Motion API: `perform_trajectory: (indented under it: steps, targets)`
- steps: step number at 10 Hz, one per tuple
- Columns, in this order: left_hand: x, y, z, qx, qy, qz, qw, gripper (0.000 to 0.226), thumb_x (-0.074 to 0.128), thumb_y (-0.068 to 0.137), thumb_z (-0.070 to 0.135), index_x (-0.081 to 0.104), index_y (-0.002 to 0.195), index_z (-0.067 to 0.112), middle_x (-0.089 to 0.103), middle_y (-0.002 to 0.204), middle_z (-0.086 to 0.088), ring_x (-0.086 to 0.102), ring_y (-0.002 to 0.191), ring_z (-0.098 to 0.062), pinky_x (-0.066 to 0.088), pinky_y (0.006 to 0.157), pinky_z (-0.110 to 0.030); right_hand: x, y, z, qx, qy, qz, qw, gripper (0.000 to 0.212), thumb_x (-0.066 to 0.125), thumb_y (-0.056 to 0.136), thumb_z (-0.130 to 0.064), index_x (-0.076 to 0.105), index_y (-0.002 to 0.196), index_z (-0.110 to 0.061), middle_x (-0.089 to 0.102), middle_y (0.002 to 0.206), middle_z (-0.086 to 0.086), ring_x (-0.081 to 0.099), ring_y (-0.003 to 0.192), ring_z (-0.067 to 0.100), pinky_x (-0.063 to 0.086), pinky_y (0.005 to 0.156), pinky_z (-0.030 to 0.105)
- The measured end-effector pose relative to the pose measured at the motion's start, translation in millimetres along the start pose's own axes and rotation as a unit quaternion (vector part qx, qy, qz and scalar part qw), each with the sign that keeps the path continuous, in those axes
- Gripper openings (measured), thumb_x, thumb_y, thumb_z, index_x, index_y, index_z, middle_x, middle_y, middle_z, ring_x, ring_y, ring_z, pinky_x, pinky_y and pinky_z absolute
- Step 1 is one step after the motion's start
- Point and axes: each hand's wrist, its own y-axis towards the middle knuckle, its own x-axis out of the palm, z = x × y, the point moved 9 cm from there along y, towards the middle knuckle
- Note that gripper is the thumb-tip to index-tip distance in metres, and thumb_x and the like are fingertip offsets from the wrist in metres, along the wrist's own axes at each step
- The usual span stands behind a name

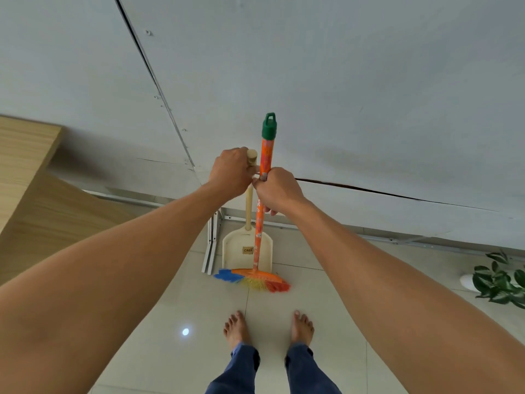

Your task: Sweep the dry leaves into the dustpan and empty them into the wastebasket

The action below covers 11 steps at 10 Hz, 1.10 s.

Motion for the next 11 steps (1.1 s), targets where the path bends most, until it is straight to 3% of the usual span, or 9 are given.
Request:
perform_trajectory:
  steps: [1,3,4,5,7,9,10,11]
  targets:
    - [9,4,12,0.028,-0.002,-0.011,1.0,0.019,0.06,0.102,0.023,0.067,0.106,0.007,0.071,0.104,-0.01,0.059,0.088,-0.024,0.04,0.074,-0.03,3,15,10,0.016,0.004,0.007,1.0,0.022,0.048,0.095,-0.029,0.059,0.104,-0.012,0.069,0.08,0.007,0.07,0.062,0.025,0.062,0.063,0.041]
    - [4,20,13,0.016,-0.016,0.004,1.0,0.023,0.063,0.101,0.02,0.06,0.118,0.006,0.067,0.111,-0.01,0.053,0.087,-0.021,0.038,0.072,-0.031,5,53,15,0.039,-0.013,0.046,0.998,0.025,0.053,0.093,-0.023,0.049,0.116,-0.014,0.065,0.101,0.006,0.07,0.075,0.03,0.061,0.069,0.044]
    - [5,25,9,0.022,-0.005,0.008,1.0,0.025,0.066,0.098,0.016,0.06,0.12,0.006,0.068,0.117,-0.01,0.062,0.1,-0.029,0.046,0.076,-0.034,6,68,16,0.047,-0.012,0.041,0.998,0.02,0.055,0.093,-0.02,0.053,0.113,-0.015,0.067,0.097,0.005,0.071,0.071,0.027,0.062,0.069,0.04]
    - [3,29,6,0.012,-0.004,0.027,1.0,0.023,0.065,0.098,0.01,0.061,0.12,0.007,0.069,0.117,-0.01,0.063,0.103,-0.028,0.042,0.074,-0.03,10,76,18,0.048,-0.02,0.027,0.998,0.012,0.055,0.095,-0.021,0.055,0.106,-0.016,0.071,0.088,0.005,0.072,0.061,0.023,0.063,0.065,0.036]
    - [4,24,9,0.0,-0.017,0.027,0.999,0.03,0.066,0.099,0.019,0.058,0.125,0.007,0.067,0.12,-0.011,0.062,0.105,-0.029,0.04,0.075,-0.031,8,69,25,0.061,0.003,0.059,0.996,0.025,0.058,0.091,-0.024,0.044,0.11,-0.016,0.065,0.095,0.007,0.07,0.068,0.027,0.063,0.061,0.04]
    - [11,11,0,-0.02,-0.016,0.009,1.0,0.038,0.069,0.097,0.013,0.056,0.132,0.008,0.066,0.124,-0.008,0.063,0.107,-0.025,0.04,0.075,-0.027,5,45,32,0.074,0.022,0.055,0.996,0.033,0.063,0.092,-0.028,0.037,0.11,-0.018,0.062,0.094,0.006,0.07,0.072,0.026,0.063,0.063,0.04]
    - [14,2,-2,-0.023,-0.025,-0.005,0.999,0.04,0.071,0.096,0.013,0.057,0.133,0.01,0.067,0.123,-0.006,0.064,0.106,-0.024,0.043,0.075,-0.028,1,18,38,0.075,0.026,0.062,0.995,0.039,0.063,0.091,-0.031,0.041,0.119,-0.016,0.064,0.087,0.002,0.069,0.068,0.022,0.062,0.063,0.039]
    - [12,-9,-2,-0.02,-0.028,-0.013,0.999,0.036,0.067,0.097,0.013,0.058,0.131,0.01,0.068,0.119,-0.006,0.063,0.1,-0.023,0.045,0.075,-0.029,14,-32,72,0.09,0.019,0.045,0.995,0.038,0.06,0.093,-0.024,0.043,0.124,-0.013,0.066,0.094,0.001,0.069,0.073,0.021,0.054,0.055,0.029]
